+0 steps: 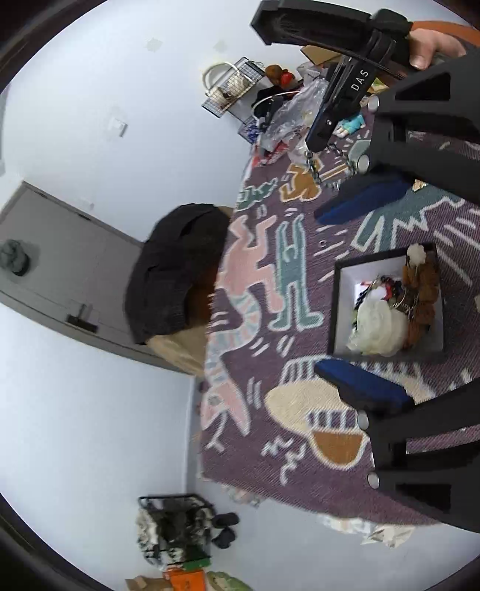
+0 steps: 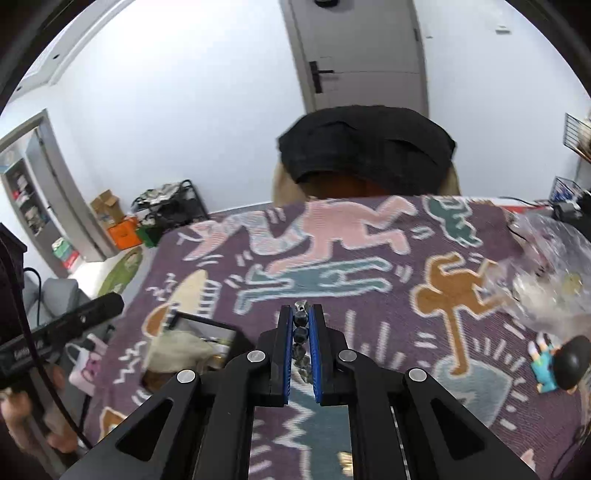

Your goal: Organize jewelry

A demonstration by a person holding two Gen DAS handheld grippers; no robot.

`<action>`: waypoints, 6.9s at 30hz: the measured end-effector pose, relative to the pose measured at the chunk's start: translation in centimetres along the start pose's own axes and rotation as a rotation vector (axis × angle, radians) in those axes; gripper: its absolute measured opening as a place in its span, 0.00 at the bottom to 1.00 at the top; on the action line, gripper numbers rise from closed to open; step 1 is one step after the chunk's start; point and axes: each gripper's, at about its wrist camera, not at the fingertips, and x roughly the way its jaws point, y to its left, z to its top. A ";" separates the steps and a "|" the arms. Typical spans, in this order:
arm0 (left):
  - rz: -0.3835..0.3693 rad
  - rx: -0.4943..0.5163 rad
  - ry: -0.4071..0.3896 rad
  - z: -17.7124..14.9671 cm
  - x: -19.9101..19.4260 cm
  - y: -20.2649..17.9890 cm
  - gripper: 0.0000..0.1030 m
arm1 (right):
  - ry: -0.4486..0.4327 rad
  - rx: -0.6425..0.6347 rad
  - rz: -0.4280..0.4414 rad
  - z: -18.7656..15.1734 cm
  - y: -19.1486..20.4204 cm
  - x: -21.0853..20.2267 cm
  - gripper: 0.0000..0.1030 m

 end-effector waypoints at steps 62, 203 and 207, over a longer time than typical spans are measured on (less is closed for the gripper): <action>0.011 0.132 0.130 -7.2 1.0 -7.3 0.75 | 0.193 -0.031 -0.027 -10.1 -5.7 -1.4 0.80; 0.132 0.157 0.174 -1.7 5.9 -4.8 0.13 | -0.050 0.184 -0.095 -7.8 -7.3 -5.1 0.39; 0.132 0.124 0.190 -1.8 6.2 -3.3 0.13 | -0.032 0.168 -0.075 -7.3 -6.0 -3.9 0.39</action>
